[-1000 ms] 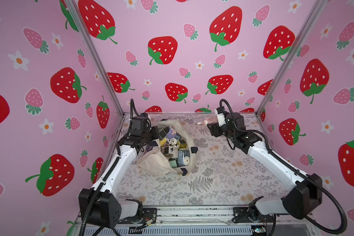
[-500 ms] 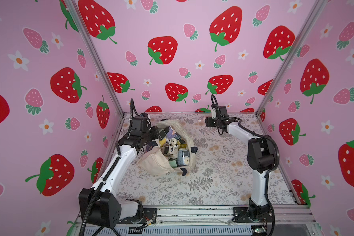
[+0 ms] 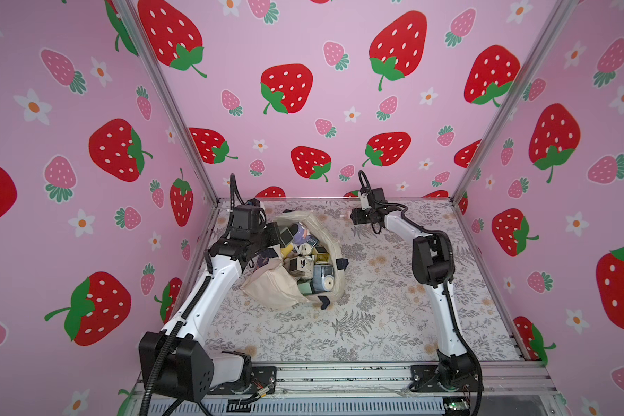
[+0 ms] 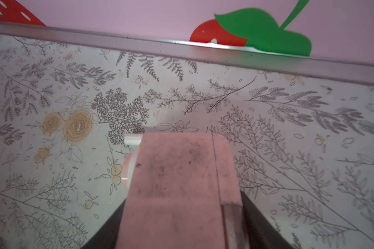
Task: Take out the pencil sharpeners from the tote bags
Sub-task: Place the pencil sharpener at the center of the board, then adjust the canvas bag at the center of the board.
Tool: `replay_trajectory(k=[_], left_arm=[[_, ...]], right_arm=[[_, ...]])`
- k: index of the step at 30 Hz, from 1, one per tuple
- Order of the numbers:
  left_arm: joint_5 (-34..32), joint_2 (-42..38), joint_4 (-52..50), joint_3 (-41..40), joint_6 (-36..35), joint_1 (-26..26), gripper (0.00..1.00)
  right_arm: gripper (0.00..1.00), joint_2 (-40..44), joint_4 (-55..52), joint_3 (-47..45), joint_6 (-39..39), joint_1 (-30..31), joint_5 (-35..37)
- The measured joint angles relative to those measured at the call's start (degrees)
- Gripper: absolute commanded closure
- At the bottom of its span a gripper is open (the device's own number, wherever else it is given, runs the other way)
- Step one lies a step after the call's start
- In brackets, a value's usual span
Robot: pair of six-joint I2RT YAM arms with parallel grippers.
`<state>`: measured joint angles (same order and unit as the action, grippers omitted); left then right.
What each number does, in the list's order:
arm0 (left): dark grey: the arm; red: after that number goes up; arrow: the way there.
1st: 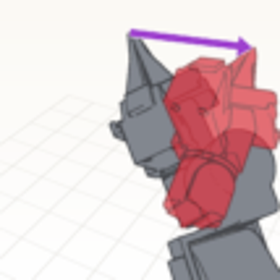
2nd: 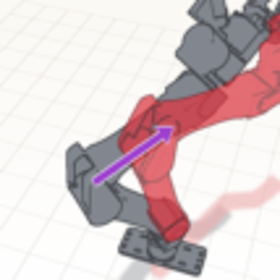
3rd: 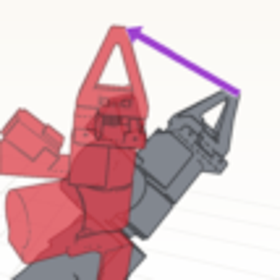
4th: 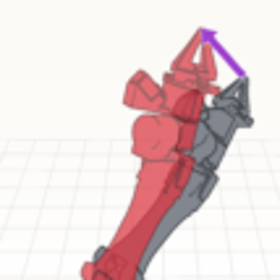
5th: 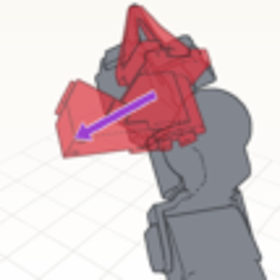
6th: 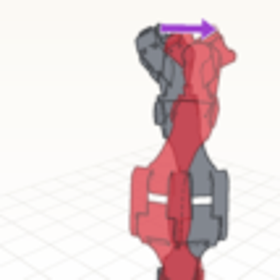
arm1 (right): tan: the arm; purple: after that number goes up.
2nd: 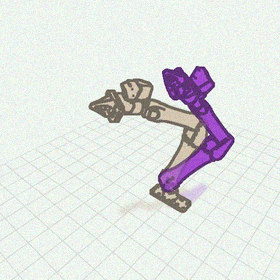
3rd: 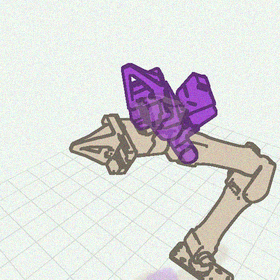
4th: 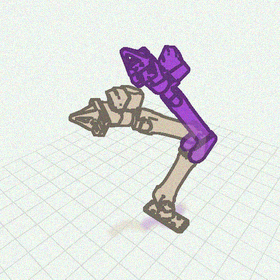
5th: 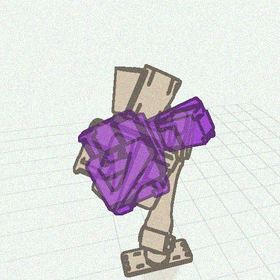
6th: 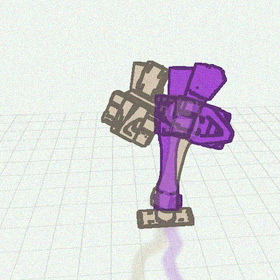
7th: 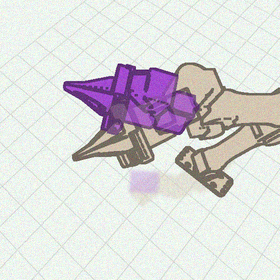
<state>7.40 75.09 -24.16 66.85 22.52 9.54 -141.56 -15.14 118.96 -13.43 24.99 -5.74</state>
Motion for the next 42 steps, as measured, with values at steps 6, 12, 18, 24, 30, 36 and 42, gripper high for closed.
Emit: replay_trajectory(k=[6, 12, 18, 24, 30, 36, 42], left_arm=[[-0.37, 0.07, 0.04, 0.00, 0.00, 0.02, 1.00], [-0.50, 0.07, 0.09, 0.00, 0.00, 0.02, 1.00], [-0.61, 0.31, 0.20, 0.00, 0.00, 0.02, 1.00], [-0.79, 0.31, 0.17, 0.00, 0.02, 0.02, 1.00], [-0.81, 0.31, 0.17, 0.00, 0.02, 0.02, 1.00], [-1.01, 0.37, 0.15, 0.00, 0.37, 0.00, 1.00], [-1.40, 0.37, 0.20, 0.00, 1.55, 0.02, 1.00]], right_arm=[[0.36, -0.04, -0.35, 0.04, 0.04, 0.87, -0.20], [0.28, -0.02, -0.24, -0.42, 0.90, 1.97, 0.24], [0.28, 3.15, 2.80, -7.93, 1.07, 3.87, 1.64], [0.16, 7.02, 4.11, -13.16, 0.61, 5.44, 2.08], [0.09, 12.79, 6.03, -18.91, 0.72, 6.03, 3.76], [0.11, 28.20, 8.98, -32.52, 0.09, 5.95, 5.51], [0.11, 47.32, 14.03, -48.04, -1.75, 6.84, 1.01]])
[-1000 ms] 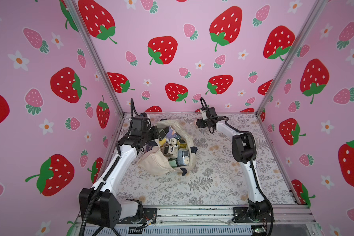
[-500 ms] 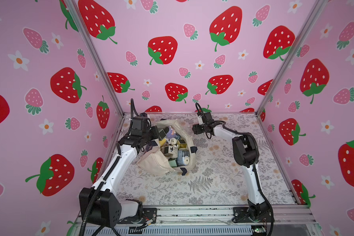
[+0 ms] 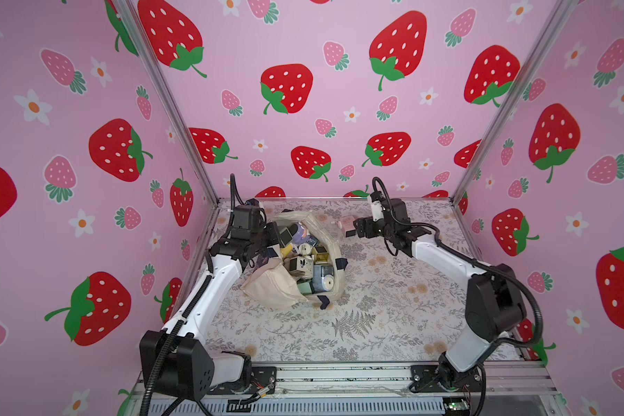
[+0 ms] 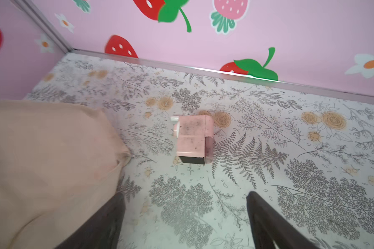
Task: Take out the pencil sharpeners from the tote bags
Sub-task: Adjust the canvas bag at the center of the board.
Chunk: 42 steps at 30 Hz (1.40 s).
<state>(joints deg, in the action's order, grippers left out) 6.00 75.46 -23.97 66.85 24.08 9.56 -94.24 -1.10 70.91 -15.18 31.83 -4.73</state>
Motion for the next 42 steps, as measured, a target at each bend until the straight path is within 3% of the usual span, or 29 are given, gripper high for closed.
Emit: replay_trajectory(k=[4, 12, 17, 19, 21, 24, 31, 35, 37, 42], left_arm=[[0.02, -0.02, 1.14, -0.90, 0.63, 0.00, 1.00], [0.20, -1.66, 2.82, -2.80, 1.29, 0.00, 1.00], [0.20, -2.12, 3.45, -3.48, 1.27, 0.00, 1.00], [0.22, -2.12, 3.56, -3.52, 1.27, 0.00, 1.00], [0.22, -2.16, 3.65, -3.63, 1.25, 0.00, 1.00], [0.20, -2.47, 4.26, -4.07, 1.16, 0.00, 1.00], [1.51, -2.10, 6.19, -4.37, -0.48, 0.04, 1.00], [2.86, -0.57, 7.72, -4.33, -1.84, 0.09, 1.00], [3.08, -0.24, 8.48, -4.33, -2.38, 0.09, 1.00], [3.21, -0.20, 9.07, -4.37, -3.19, 0.09, 1.00]], right_arm=[[0.10, 4.87, 1.40, -5.11, 0.26, 4.37, -4.50], [0.15, -0.17, 0.24, -5.27, 2.54, 10.67, -8.57], [0.49, -5.11, -1.38, -2.38, 2.93, 11.06, -8.59], [0.72, -6.69, -1.99, -0.81, 3.06, 11.23, -8.68], [0.90, -6.86, -2.05, -0.70, 2.97, 11.72, -8.81], [1.00, -6.27, -1.57, -1.20, 3.15, 13.27, -8.98], [0.97, -2.38, 2.82, -8.33, 3.15, 16.70, -10.14], [0.79, -0.92, 4.46, -11.13, 3.56, 18.03, -11.28], [0.59, 0.26, 4.92, -12.48, 4.09, 18.29, -11.61], [0.33, 8.37, 5.20, -19.30, 5.29, 18.62, -10.12]])
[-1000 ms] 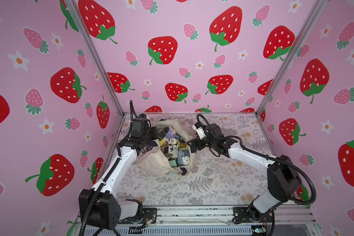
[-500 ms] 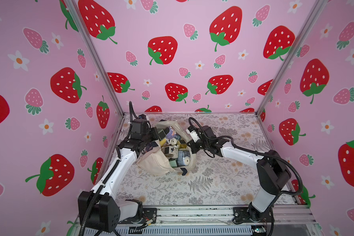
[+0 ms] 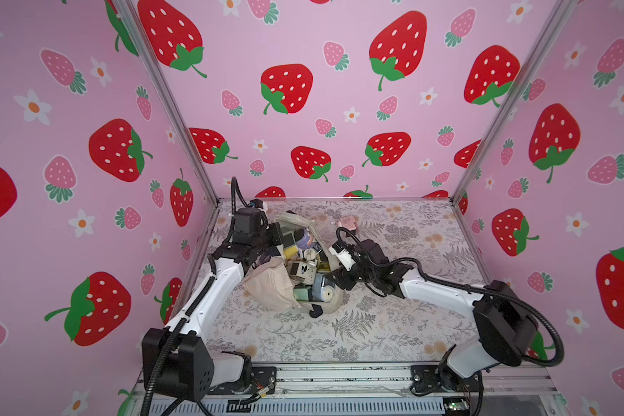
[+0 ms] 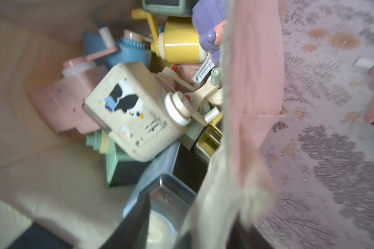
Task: Take out the pencil sharpeners from the tote bags
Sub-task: Adjust the canvas bag at the center of the board, then pick up the pencil sharpener from the canvas bag.
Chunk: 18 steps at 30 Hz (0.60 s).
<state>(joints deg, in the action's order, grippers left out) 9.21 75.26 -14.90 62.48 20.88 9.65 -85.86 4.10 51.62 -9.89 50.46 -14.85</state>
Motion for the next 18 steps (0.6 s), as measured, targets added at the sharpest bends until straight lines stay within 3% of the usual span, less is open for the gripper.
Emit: replay_trajectory(k=[5, 9, 12, 18], left_arm=[[1.36, 0.00, 0.04, 0.00, -0.79, -0.07, 1.00], [2.47, -0.22, 0.55, -0.42, -1.22, -0.15, 1.00], [2.80, -0.61, 0.94, -0.85, -1.25, -0.17, 1.00], [4.42, -0.87, 1.92, -1.44, -1.16, -0.24, 1.00]], right_arm=[[0.27, 14.88, -0.26, -6.88, 0.74, 0.07, 5.05], [0.32, 24.37, 0.87, -8.72, 0.81, 0.07, 5.16], [0.36, 26.21, 1.51, -8.72, 0.87, 0.31, 3.48], [0.31, 22.97, 0.39, -8.48, 2.80, 2.14, 1.75]])
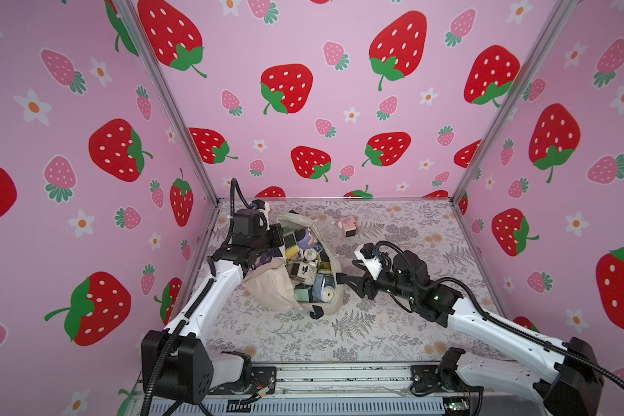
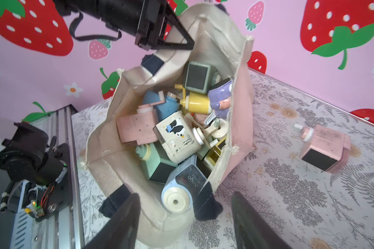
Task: Take out the pencil sharpeners from the tote bags
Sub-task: Pick up the pencil sharpener from the canvas bag.
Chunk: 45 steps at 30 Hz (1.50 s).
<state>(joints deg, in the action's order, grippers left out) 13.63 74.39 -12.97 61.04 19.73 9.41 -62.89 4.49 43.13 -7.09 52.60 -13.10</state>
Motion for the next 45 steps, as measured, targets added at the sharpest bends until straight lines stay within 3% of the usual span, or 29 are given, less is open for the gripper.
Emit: replay_trajectory(k=[8, 15, 21, 34, 45], left_arm=[[0.96, 0.39, 0.90, 0.00, 1.03, -0.04, 1.00], [0.35, 0.28, 2.73, -1.22, 2.19, 0.04, 1.00], [0.26, -1.33, 5.68, -4.04, 3.37, 0.31, 1.00], [0.28, -4.28, 3.61, -4.37, 4.13, 0.68, 1.00], [0.61, -4.20, 2.91, -4.37, 4.11, 0.68, 1.00]], right_arm=[[0.23, -8.33, -0.92, 3.30, 5.46, 1.79, -2.25], [0.13, -20.76, -1.53, 11.21, 12.79, 4.96, -3.54], [0.01, -28.61, -1.90, 17.00, 18.78, 5.66, -1.68], [0.00, -43.04, -4.31, 30.47, 27.12, 5.66, 0.20], [0.37, -47.93, -6.75, 34.49, 25.57, 5.66, 0.24]])
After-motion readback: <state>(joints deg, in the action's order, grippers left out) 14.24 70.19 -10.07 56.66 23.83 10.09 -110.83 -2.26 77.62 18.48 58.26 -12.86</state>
